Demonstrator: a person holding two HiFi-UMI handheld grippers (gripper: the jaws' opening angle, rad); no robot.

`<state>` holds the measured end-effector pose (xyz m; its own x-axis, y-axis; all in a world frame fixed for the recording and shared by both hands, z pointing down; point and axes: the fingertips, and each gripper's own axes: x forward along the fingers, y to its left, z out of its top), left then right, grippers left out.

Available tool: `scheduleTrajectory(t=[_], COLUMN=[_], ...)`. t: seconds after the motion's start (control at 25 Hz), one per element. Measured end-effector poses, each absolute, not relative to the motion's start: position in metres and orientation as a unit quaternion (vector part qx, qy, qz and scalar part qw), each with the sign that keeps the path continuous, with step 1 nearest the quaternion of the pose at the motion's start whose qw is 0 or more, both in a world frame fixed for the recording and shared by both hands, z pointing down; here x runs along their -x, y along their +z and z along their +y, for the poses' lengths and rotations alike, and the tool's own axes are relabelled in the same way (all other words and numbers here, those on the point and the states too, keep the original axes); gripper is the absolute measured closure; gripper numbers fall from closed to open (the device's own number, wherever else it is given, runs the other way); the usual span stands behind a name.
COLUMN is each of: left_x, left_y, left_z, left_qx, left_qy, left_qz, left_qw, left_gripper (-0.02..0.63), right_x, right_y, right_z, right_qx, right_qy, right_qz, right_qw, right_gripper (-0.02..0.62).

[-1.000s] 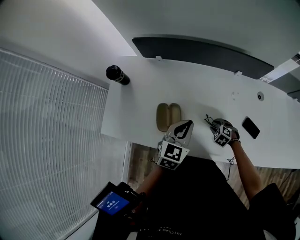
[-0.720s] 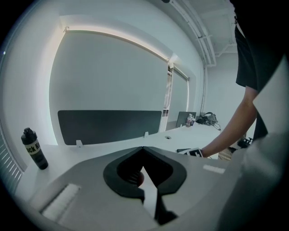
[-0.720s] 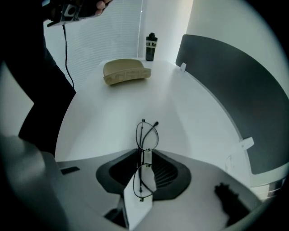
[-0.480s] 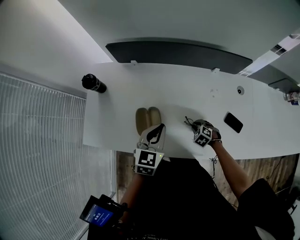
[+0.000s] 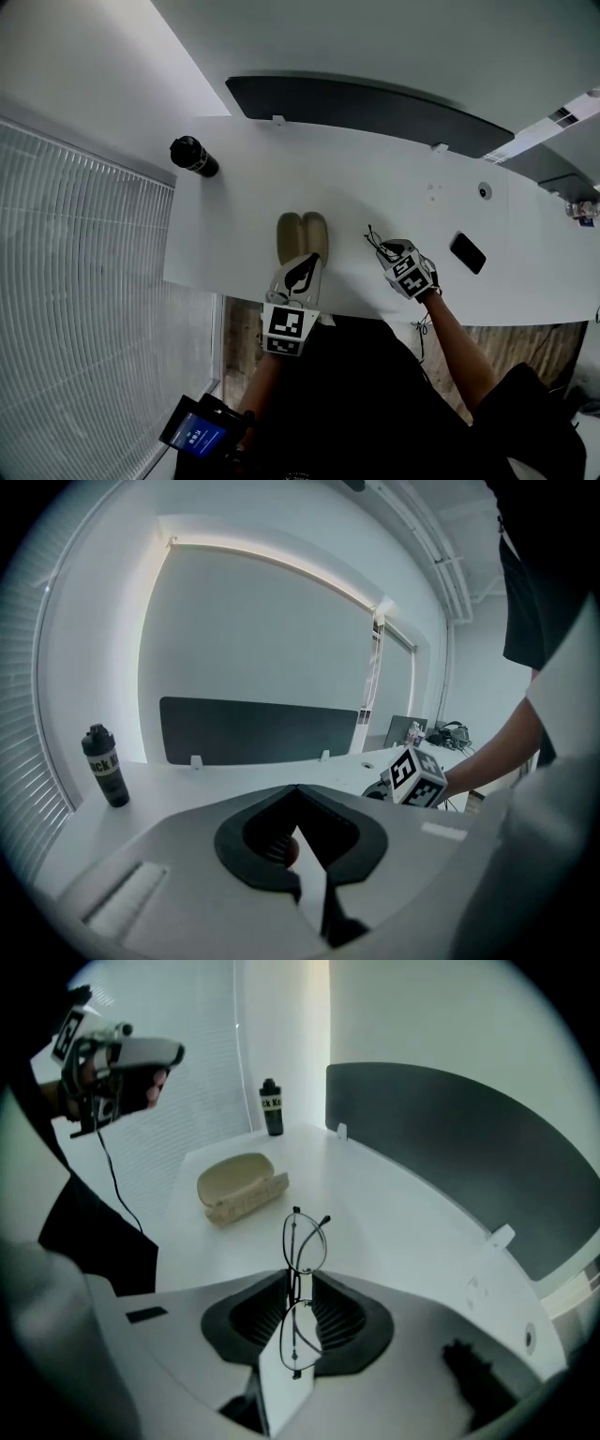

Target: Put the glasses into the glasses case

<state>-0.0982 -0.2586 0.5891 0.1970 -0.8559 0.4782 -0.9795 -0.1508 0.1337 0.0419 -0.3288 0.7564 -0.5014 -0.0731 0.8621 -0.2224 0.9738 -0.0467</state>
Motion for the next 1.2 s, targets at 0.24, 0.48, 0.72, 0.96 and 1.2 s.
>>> scheduleTrajectory(t=[0.24, 0.48, 0.72, 0.96, 1.2], left_x=[0.129, 0.158, 0.189, 0.217, 0.233], left_y=[0.588, 0.585, 0.587, 0.591, 0.6], left_z=[-0.245, -0.234, -0.221, -0.21, -0.207], left_qx=[-0.723, -0.711, -0.701, -0.693, -0.691], left_qy=[0.138, 0.128, 0.12, 0.113, 0.115], left_qz=[-0.64, -0.654, -0.664, -0.672, -0.672], left_qw=[0.222, 0.225, 0.232, 0.234, 0.242], left_gripper=[0.598, 0.598, 0.598, 0.598, 0.598], right_x=[0.022, 0.075, 0.107, 0.127, 0.142], right_y=[0.724, 0.72, 0.721, 0.731, 0.738], right_z=[-0.329, -0.308, -0.285, -0.273, -0.282], right_qx=[-0.099, -0.079, -0.068, -0.074, -0.174], right_qy=[0.12, 0.126, 0.141, 0.15, 0.442], right_qz=[-0.884, -0.881, -0.877, -0.866, -0.803], right_qw=[0.442, 0.449, 0.455, 0.472, 0.36], right_gripper=[0.509, 0.509, 0.509, 0.509, 0.509])
